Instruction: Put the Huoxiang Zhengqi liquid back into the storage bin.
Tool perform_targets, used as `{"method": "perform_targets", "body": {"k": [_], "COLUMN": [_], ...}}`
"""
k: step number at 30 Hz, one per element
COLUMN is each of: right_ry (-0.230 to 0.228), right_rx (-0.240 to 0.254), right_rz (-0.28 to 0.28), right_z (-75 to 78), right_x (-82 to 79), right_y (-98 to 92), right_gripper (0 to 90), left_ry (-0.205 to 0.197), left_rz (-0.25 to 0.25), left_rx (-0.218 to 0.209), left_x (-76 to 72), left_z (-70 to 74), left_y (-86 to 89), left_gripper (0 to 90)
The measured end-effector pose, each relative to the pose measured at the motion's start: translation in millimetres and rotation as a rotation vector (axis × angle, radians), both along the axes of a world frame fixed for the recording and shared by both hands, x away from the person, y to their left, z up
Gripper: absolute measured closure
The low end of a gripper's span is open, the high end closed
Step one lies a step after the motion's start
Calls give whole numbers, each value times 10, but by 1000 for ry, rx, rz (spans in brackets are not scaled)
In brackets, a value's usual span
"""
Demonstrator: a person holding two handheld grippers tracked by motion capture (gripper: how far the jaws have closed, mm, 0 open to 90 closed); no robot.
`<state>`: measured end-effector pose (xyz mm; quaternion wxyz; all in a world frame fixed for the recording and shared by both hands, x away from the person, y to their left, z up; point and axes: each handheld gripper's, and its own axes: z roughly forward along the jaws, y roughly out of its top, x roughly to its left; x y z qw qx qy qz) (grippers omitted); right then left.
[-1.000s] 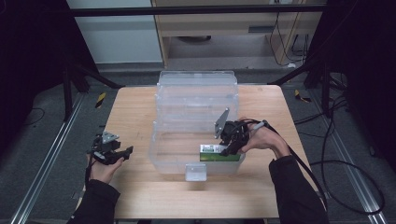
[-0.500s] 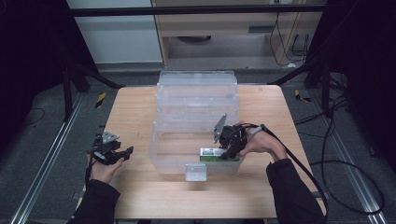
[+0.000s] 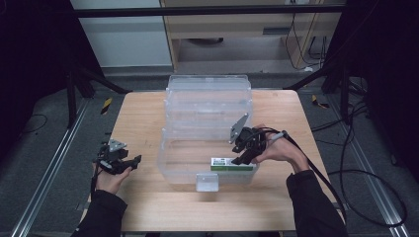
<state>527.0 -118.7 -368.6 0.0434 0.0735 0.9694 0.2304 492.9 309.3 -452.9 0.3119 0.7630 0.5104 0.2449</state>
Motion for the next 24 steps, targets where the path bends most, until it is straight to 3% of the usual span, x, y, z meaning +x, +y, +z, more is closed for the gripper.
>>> {"method": "perform_targets", "body": {"k": [8,13,16,19,24], "right_ry": [-42,-39,-3,-7,-19], "right_rx": [78,99,114,128,98], "right_rz": [-48,-71,-78,-82,-57], "right_z": [152,200,219,225,192], "right_x": [-80,-165,-209,-263,-336], "right_y": [-69,-58,-40,2,80], "right_gripper": [512,449,450,438,445], "left_ry": [-5,-8,-8,-9,-16], "left_rz": [2,-2,-1,-4,-6], "left_rx": [-7,-13,-16,-15,-19], "left_x": [-4,-4,-3,-6,-9], "left_z": [14,15,19,28,43], "left_y": [20,21,24,18,12], "left_gripper": [415,415,415,415,415]}}
